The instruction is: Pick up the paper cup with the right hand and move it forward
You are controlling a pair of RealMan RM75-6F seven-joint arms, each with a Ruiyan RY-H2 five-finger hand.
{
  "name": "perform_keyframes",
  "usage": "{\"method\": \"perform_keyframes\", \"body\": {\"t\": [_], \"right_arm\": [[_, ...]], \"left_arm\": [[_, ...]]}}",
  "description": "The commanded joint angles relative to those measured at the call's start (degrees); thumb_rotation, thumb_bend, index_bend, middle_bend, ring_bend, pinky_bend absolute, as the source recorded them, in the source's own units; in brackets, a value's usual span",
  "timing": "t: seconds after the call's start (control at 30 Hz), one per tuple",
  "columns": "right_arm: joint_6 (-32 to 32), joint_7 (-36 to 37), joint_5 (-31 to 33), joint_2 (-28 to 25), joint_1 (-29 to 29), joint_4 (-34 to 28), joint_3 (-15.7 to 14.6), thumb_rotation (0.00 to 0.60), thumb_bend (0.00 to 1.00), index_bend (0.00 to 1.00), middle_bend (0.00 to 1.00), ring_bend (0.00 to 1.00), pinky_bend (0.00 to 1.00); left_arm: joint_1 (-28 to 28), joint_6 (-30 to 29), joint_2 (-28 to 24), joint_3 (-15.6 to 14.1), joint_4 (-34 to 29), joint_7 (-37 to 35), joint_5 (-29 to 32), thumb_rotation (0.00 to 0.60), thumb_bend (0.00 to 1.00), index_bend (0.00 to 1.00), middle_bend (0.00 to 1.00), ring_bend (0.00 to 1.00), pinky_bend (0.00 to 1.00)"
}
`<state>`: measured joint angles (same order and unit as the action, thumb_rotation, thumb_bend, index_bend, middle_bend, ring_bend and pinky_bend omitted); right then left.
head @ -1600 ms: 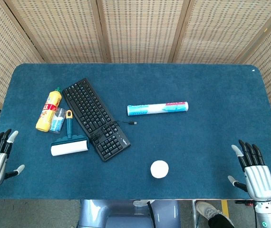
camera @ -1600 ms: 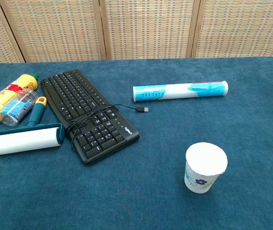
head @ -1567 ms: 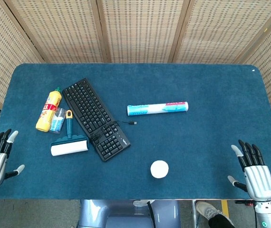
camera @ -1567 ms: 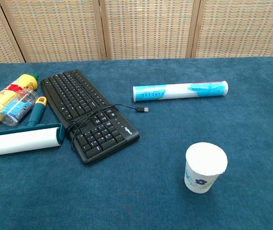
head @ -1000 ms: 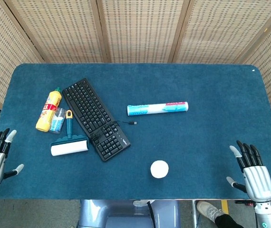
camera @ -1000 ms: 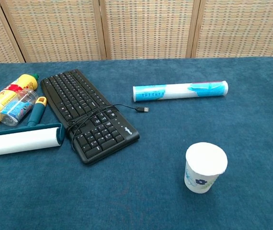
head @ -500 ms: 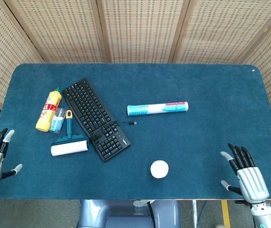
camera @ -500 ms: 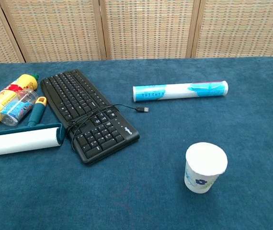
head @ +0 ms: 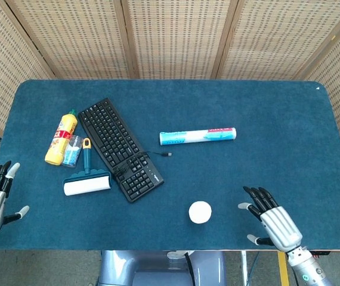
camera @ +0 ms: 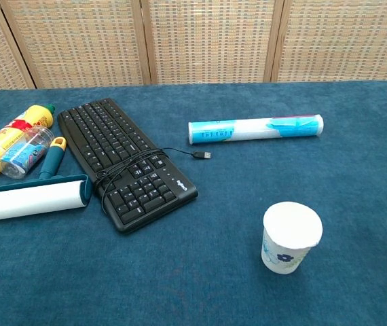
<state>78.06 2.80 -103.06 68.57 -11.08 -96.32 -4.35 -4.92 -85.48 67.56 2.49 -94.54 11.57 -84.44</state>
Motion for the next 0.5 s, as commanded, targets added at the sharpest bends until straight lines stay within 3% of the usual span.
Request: {"method": "perform_keyframes", "body": {"t": [0.03, 0.5], "right_arm": [[-2.24, -2.43, 0.55, 0.0, -1.15, -1.97, -0.07, 0.6, 0.2, 0.31, 0.0, 0.0, 0.0], [-10.8, -11.61, 7.3, 1.64, -4.36, -10.24, 1.53, 0.6, 0.2, 0.3, 0.0, 0.0, 0.0]], "left_arm": [[0.03, -0.08, -0.04, 0.03, 0.02, -0.15, 0.0, 0.6, 0.17, 0.0, 0.0, 0.0, 0.0], [-0.2, 0.6, -0.39, -0.14, -0.1, -1.12, -0.05, 0.6, 0.17, 0.0, 0.0, 0.0, 0.0]]}}
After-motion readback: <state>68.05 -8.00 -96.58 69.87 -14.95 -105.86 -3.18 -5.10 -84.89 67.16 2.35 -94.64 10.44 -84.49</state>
